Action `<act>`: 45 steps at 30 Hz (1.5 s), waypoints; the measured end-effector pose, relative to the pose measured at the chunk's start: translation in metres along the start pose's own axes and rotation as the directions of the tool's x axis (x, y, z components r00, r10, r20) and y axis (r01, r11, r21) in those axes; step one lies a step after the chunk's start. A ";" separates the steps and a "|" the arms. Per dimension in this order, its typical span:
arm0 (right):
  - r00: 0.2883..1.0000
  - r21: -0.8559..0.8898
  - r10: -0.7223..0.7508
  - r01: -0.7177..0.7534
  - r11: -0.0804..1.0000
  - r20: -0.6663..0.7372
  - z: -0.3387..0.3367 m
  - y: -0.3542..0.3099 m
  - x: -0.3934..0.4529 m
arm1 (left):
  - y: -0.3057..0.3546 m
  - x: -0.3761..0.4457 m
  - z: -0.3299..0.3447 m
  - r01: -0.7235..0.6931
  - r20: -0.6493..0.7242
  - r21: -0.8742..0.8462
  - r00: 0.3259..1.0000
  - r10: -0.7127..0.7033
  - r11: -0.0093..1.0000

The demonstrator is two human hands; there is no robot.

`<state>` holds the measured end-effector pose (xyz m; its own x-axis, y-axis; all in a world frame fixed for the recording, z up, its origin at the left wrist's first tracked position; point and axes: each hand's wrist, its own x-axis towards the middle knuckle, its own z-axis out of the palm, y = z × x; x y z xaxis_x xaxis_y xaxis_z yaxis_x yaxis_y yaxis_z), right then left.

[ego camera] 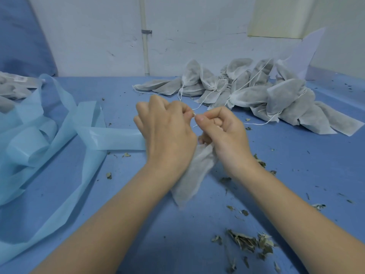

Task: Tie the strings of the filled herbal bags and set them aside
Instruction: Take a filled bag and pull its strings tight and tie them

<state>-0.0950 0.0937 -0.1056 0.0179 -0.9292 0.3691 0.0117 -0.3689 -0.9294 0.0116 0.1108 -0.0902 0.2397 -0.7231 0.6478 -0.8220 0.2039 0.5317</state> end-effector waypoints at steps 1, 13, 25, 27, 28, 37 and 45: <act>1.000 -0.008 -0.007 0.007 1.000 -0.010 -0.002 0.000 0.001 | 0.000 0.000 0.000 -0.002 -0.016 0.014 1.000 0.003 1.000; 0.994 -0.007 0.025 -0.026 1.000 -0.109 -0.018 0.000 0.009 | -0.005 0.004 0.001 0.180 0.143 -0.237 0.978 -0.149 0.955; 0.831 0.364 0.244 -0.054 0.930 -0.500 -0.025 0.006 0.026 | 0.006 -0.012 0.017 0.768 0.726 -0.564 0.636 -0.261 0.302; 0.906 0.323 0.203 -0.079 0.943 -0.372 -0.025 0.007 0.025 | 0.001 -0.010 0.018 0.752 0.697 -0.588 0.658 -0.285 0.298; 0.938 0.280 0.174 -0.088 0.956 -0.301 -0.026 0.007 0.023 | -0.001 -0.008 0.017 0.747 0.691 -0.602 0.665 -0.284 0.282; 0.997 -0.141 -0.035 0.044 0.989 0.066 -0.031 0.002 0.014 | -0.004 -0.003 0.011 0.792 0.740 -0.607 0.593 -0.317 0.064; 0.986 -0.270 -0.107 0.138 0.953 0.126 -0.029 0.003 0.013 | -0.008 -0.002 0.015 0.685 0.571 -0.670 0.722 -0.391 0.287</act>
<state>-0.1235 0.0802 -0.1043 0.1427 -0.8741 0.4643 -0.2559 -0.4857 -0.8358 0.0105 0.1006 -0.1039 0.1997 -0.9785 -0.0517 0.2738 0.0051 0.9618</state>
